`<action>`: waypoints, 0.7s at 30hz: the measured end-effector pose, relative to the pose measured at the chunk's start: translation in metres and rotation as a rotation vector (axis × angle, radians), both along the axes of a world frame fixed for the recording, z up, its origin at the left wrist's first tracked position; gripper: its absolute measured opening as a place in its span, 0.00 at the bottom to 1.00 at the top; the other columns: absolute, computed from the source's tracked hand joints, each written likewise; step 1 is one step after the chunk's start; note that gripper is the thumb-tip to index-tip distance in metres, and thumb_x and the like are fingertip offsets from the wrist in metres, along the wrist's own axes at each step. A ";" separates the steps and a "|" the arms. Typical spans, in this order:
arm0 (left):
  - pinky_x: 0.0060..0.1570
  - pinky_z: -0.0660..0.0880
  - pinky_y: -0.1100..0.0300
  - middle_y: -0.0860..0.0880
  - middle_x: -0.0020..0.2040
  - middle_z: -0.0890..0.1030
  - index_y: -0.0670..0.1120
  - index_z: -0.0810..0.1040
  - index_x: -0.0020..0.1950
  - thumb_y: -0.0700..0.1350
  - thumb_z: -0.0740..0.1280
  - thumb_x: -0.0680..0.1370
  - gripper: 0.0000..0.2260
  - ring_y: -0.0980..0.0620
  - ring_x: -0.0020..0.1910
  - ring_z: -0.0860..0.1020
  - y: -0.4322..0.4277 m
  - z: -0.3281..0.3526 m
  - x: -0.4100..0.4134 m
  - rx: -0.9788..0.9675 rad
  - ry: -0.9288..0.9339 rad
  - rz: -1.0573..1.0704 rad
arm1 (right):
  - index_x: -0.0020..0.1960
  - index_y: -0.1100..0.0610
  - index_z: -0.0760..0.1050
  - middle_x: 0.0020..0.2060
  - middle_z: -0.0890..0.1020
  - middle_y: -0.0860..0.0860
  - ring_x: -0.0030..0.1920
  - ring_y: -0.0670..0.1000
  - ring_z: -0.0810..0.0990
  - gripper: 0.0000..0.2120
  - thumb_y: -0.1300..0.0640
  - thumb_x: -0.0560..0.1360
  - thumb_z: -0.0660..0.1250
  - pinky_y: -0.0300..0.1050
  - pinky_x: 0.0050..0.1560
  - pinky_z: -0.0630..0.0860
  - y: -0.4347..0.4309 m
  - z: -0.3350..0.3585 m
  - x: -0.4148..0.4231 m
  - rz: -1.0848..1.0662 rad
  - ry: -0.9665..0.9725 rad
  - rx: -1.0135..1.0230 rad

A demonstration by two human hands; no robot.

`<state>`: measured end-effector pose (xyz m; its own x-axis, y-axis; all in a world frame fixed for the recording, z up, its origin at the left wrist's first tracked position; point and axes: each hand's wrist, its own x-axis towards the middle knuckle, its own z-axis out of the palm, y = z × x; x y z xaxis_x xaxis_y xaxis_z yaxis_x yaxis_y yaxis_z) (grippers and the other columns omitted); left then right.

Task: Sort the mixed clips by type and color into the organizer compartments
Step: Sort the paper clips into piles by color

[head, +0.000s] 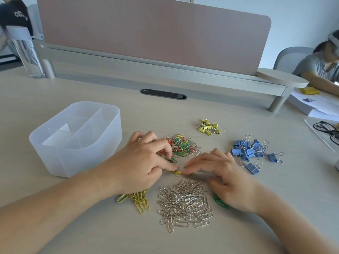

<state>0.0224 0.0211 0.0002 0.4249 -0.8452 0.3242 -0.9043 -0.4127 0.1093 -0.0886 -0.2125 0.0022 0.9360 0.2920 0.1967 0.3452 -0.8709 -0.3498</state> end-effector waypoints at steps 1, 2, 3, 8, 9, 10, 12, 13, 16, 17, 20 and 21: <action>0.60 0.59 0.56 0.63 0.53 0.72 0.66 0.81 0.56 0.47 0.51 0.73 0.24 0.58 0.53 0.66 0.000 0.000 0.000 0.001 -0.002 0.000 | 0.60 0.36 0.75 0.57 0.73 0.29 0.54 0.44 0.69 0.34 0.67 0.65 0.54 0.41 0.56 0.60 0.001 0.000 0.000 0.004 -0.007 -0.018; 0.60 0.58 0.56 0.63 0.53 0.72 0.66 0.81 0.56 0.47 0.51 0.73 0.24 0.58 0.53 0.66 0.000 0.000 0.000 0.004 -0.003 0.000 | 0.60 0.35 0.75 0.58 0.72 0.29 0.55 0.44 0.69 0.35 0.67 0.65 0.54 0.41 0.56 0.60 0.002 0.001 0.001 0.002 -0.007 -0.027; 0.60 0.58 0.56 0.63 0.54 0.72 0.66 0.81 0.56 0.47 0.51 0.73 0.24 0.58 0.53 0.66 0.000 0.000 0.000 0.007 -0.002 0.001 | 0.60 0.35 0.75 0.59 0.72 0.29 0.55 0.43 0.68 0.35 0.67 0.65 0.54 0.41 0.56 0.59 0.002 0.001 0.001 0.002 -0.005 -0.028; 0.60 0.58 0.55 0.63 0.54 0.72 0.66 0.80 0.57 0.47 0.50 0.73 0.24 0.58 0.54 0.65 -0.001 0.000 0.000 0.024 0.009 0.008 | 0.58 0.37 0.77 0.57 0.74 0.30 0.53 0.42 0.68 0.26 0.64 0.70 0.59 0.40 0.55 0.59 0.003 -0.002 0.001 -0.009 -0.054 -0.012; 0.60 0.57 0.55 0.64 0.54 0.72 0.66 0.80 0.57 0.47 0.50 0.73 0.24 0.58 0.54 0.66 -0.001 0.000 -0.001 0.029 0.015 0.010 | 0.57 0.37 0.77 0.55 0.74 0.31 0.53 0.41 0.68 0.19 0.58 0.74 0.61 0.40 0.54 0.60 0.004 -0.003 0.003 -0.032 -0.092 -0.008; 0.60 0.56 0.55 0.64 0.55 0.71 0.66 0.80 0.58 0.47 0.50 0.73 0.25 0.57 0.55 0.66 -0.002 0.000 -0.002 0.037 0.021 0.013 | 0.55 0.37 0.77 0.52 0.74 0.33 0.52 0.40 0.68 0.13 0.51 0.76 0.62 0.40 0.54 0.60 0.005 -0.005 0.004 -0.060 -0.128 -0.001; 0.61 0.54 0.54 0.64 0.56 0.71 0.67 0.78 0.60 0.48 0.48 0.72 0.26 0.57 0.56 0.65 -0.004 0.001 -0.005 0.059 0.028 0.027 | 0.52 0.37 0.78 0.49 0.74 0.34 0.50 0.41 0.68 0.09 0.40 0.75 0.62 0.40 0.53 0.61 0.008 -0.008 0.008 -0.110 -0.170 0.010; 0.62 0.53 0.54 0.65 0.57 0.70 0.67 0.77 0.61 0.48 0.46 0.72 0.28 0.57 0.57 0.65 -0.005 0.001 -0.007 0.069 0.037 0.031 | 0.50 0.37 0.78 0.48 0.74 0.35 0.49 0.41 0.68 0.09 0.38 0.74 0.62 0.41 0.53 0.61 0.008 -0.011 0.010 -0.121 -0.186 0.009; 0.63 0.51 0.53 0.65 0.57 0.69 0.68 0.76 0.63 0.49 0.43 0.71 0.30 0.58 0.58 0.62 -0.010 0.002 -0.014 0.077 0.071 0.029 | 0.46 0.39 0.79 0.46 0.74 0.36 0.48 0.41 0.68 0.08 0.39 0.72 0.64 0.41 0.51 0.60 0.008 -0.015 0.013 -0.135 -0.214 0.009; 0.64 0.51 0.53 0.65 0.57 0.69 0.67 0.76 0.63 0.49 0.43 0.71 0.30 0.58 0.58 0.62 -0.011 0.003 -0.015 0.078 0.074 0.031 | 0.45 0.40 0.79 0.45 0.75 0.36 0.47 0.42 0.68 0.06 0.40 0.72 0.65 0.40 0.50 0.60 0.009 -0.015 0.014 -0.141 -0.220 0.009; 0.64 0.51 0.52 0.65 0.57 0.69 0.67 0.76 0.63 0.49 0.43 0.71 0.30 0.57 0.57 0.62 -0.012 0.002 -0.015 0.065 0.073 0.038 | 0.44 0.42 0.79 0.44 0.75 0.37 0.46 0.42 0.68 0.03 0.45 0.72 0.67 0.40 0.47 0.59 0.012 -0.015 0.015 -0.172 -0.250 -0.004; 0.64 0.51 0.52 0.65 0.57 0.69 0.66 0.76 0.63 0.49 0.44 0.72 0.29 0.57 0.57 0.63 -0.012 0.001 -0.015 0.055 0.073 0.042 | 0.44 0.42 0.78 0.44 0.76 0.38 0.45 0.42 0.68 0.04 0.44 0.73 0.66 0.42 0.46 0.59 0.013 -0.015 0.016 -0.184 -0.261 -0.003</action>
